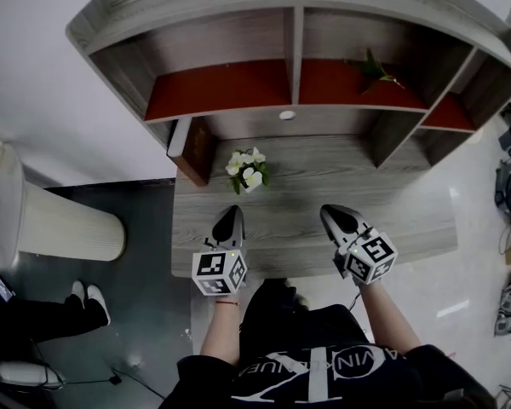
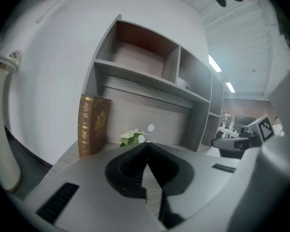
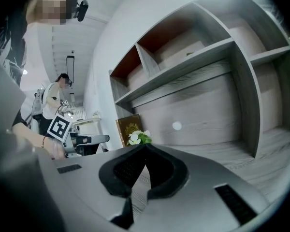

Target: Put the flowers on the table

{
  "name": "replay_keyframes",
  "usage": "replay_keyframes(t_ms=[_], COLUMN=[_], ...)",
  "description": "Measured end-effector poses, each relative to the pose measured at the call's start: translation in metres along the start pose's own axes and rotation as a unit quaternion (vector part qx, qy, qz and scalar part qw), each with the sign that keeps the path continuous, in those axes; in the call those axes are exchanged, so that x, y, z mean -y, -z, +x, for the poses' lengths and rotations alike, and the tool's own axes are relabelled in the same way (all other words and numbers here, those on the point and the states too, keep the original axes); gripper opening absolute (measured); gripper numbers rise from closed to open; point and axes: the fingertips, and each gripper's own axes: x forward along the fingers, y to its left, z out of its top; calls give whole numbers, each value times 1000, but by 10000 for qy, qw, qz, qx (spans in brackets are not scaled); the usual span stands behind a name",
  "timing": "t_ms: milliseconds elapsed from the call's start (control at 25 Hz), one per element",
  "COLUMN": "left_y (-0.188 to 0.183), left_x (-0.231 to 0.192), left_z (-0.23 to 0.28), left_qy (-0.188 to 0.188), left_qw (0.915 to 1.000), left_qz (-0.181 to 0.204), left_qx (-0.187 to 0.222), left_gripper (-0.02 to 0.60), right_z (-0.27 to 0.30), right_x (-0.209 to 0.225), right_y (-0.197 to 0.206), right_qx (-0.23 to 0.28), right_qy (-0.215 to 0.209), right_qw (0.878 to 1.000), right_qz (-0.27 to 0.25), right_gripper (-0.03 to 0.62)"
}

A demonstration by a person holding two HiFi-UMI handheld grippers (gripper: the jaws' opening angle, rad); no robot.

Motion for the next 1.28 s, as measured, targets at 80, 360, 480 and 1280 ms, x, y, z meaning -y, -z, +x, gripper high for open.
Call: replay_keyframes(t_ms=[80, 360, 480, 1280], left_y=[-5, -24, -33, -65], left_x=[3, 8, 9, 1], left_z=[-5, -22, -28, -56], left_qy=[-22, -105, -148, -512], left_qw=[9999, 9994, 9990, 9947], left_qz=[93, 200, 251, 484], left_qx=[51, 262, 346, 743], left_gripper=[5, 3, 3, 3], right_z=[-3, -13, -16, -32], right_x=[-1, -7, -9, -19], right_y=[-6, -26, -36, -69], right_qx=[70, 328, 441, 852], right_qy=[13, -11, -20, -86], right_qw=[10000, 9992, 9986, 9954], right_qz=[-53, -248, -307, -437], right_gripper=[9, 9, 9, 9])
